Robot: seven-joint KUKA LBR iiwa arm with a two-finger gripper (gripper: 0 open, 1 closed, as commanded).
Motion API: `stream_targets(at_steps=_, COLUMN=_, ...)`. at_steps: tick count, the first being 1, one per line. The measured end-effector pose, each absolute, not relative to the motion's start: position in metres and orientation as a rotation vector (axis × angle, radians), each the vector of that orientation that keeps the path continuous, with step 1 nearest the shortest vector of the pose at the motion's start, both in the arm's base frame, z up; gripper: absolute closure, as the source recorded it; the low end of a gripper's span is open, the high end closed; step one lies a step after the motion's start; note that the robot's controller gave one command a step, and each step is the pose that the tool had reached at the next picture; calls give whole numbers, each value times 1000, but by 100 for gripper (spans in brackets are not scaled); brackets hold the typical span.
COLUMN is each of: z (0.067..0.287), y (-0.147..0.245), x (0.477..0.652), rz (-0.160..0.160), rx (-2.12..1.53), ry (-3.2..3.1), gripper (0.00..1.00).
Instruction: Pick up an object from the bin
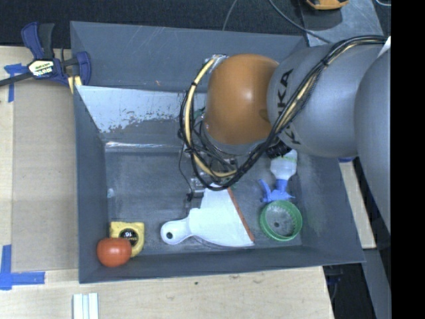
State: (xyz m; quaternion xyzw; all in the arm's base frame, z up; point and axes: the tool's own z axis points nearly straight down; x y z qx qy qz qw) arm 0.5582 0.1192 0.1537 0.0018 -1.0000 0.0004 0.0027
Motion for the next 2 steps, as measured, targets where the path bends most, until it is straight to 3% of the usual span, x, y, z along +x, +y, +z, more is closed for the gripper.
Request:
stream_targets(at_steps=1, z=88, y=121, x=498, rz=2, rx=136, ry=-3127, gripper=0)
stream_targets(at_steps=2, z=74, y=87, x=487, rz=0, rx=46, ry=-3137, gripper=0)
